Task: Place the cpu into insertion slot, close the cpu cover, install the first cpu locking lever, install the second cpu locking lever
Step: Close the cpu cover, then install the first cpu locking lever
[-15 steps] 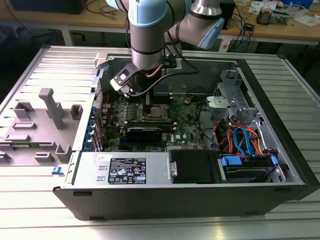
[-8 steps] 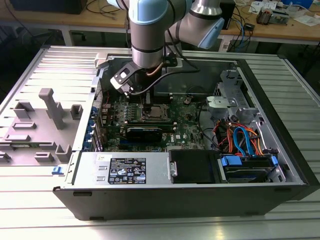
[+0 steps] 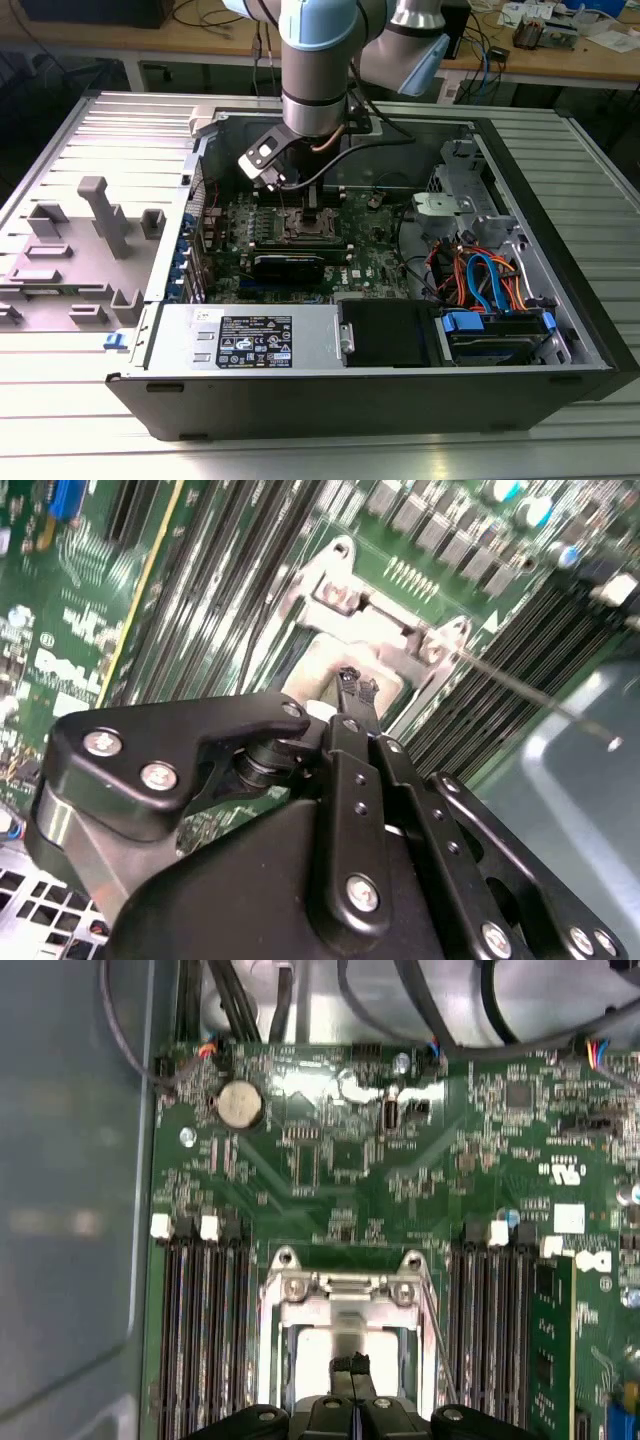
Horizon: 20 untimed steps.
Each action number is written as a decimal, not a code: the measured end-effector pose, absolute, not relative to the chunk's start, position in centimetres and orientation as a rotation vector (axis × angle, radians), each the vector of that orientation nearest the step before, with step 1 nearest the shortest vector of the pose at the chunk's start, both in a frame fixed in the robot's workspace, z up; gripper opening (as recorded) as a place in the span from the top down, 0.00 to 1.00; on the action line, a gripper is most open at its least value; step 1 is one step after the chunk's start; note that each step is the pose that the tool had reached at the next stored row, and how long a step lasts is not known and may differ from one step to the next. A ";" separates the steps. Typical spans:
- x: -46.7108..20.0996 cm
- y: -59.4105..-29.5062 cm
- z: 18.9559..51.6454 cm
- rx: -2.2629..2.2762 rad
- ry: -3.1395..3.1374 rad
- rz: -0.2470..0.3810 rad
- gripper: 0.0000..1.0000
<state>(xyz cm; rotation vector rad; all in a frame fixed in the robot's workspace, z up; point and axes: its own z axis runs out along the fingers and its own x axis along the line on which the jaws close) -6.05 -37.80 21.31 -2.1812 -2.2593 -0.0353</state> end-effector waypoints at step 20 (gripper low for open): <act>-5.9 -37.8 22.7 -2.181 -2.259 -0.035 0.89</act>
